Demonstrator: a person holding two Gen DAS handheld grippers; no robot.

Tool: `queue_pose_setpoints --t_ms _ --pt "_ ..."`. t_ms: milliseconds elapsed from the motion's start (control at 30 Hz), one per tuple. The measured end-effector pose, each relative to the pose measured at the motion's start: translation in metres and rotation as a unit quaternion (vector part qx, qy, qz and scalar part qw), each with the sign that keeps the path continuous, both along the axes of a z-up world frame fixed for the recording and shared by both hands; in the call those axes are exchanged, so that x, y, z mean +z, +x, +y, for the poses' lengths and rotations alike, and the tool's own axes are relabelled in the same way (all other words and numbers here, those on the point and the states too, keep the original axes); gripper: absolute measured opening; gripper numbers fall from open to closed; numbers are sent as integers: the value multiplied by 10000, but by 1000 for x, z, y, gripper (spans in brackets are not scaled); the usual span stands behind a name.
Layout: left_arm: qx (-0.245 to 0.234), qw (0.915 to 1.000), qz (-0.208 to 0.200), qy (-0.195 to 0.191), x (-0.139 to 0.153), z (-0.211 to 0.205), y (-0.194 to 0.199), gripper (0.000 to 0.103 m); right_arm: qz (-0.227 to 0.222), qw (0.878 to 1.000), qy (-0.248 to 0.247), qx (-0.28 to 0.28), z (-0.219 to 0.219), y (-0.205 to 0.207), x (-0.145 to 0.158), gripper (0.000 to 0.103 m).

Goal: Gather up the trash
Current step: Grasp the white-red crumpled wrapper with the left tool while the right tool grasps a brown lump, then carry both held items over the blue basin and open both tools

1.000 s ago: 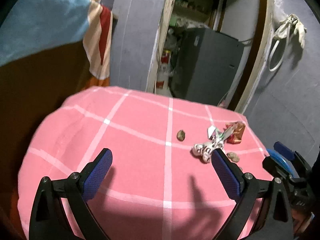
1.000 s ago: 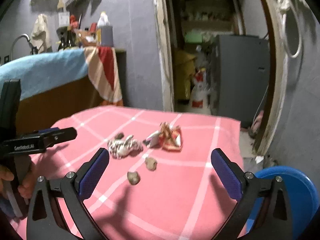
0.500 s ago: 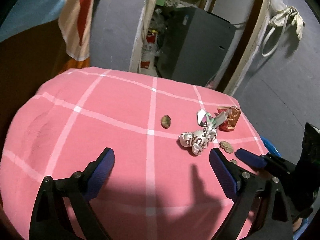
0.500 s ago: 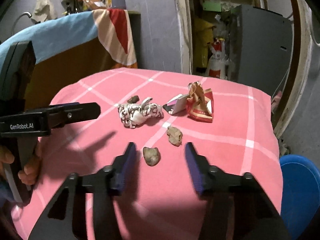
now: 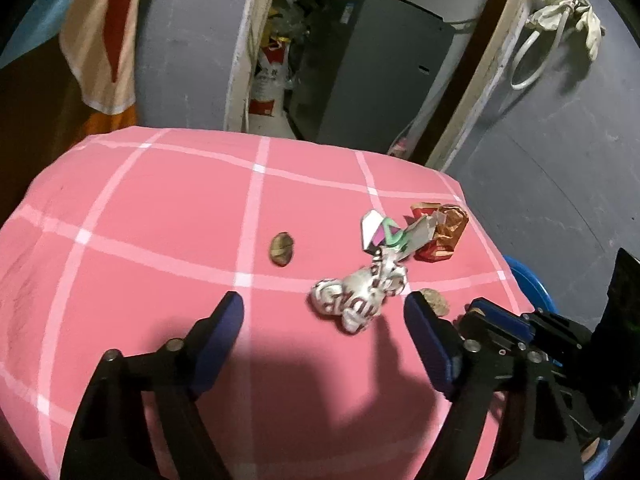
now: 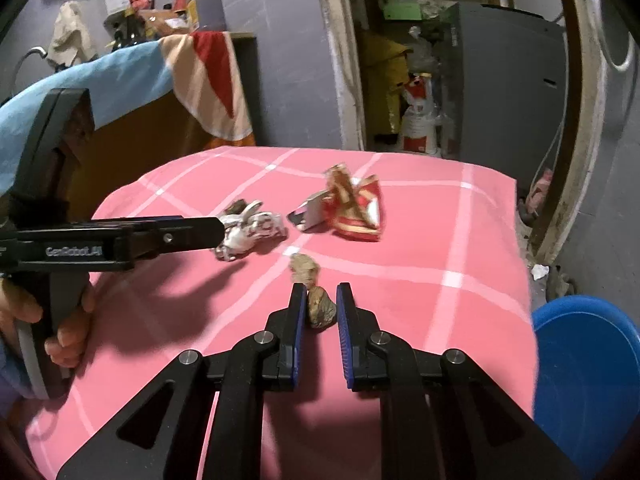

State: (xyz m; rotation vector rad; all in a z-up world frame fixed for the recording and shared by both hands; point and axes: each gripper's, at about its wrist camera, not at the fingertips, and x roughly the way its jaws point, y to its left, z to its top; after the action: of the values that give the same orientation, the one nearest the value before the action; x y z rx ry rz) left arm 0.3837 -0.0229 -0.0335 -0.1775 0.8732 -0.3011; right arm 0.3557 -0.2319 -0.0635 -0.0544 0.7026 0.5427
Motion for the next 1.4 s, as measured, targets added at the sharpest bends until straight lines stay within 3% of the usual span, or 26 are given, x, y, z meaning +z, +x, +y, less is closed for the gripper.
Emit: queue_pose_setpoints --t_ms 233,500,667,833,1067,1400 --pt "-260 9993 82 258 0 -18 11 55 -19 9999 29 -98 -7 1 0 13" --pt "-471 9942 -11 967 -8 -43 7 33 -14 9998 148 -135 -12 1 -1 13" --pt "-551 9928 -116 1054 -12 -45 -2 30 -54 9997 222 -120 -16 -2 -2 13" --pt "-448 9945 -417 848 -7 -48 -24 29 -255 9989 364 -136 -24 -11 0 13" --pt "-325 9899 -1270 540 13 -60 -59 29 -1032 9917 710 -300 -42 -31 21 13" --pt "-286 9674 -2515 52 55 -97 -82 30 -2588 9534 1180 -1011 -88 -71 60 13"
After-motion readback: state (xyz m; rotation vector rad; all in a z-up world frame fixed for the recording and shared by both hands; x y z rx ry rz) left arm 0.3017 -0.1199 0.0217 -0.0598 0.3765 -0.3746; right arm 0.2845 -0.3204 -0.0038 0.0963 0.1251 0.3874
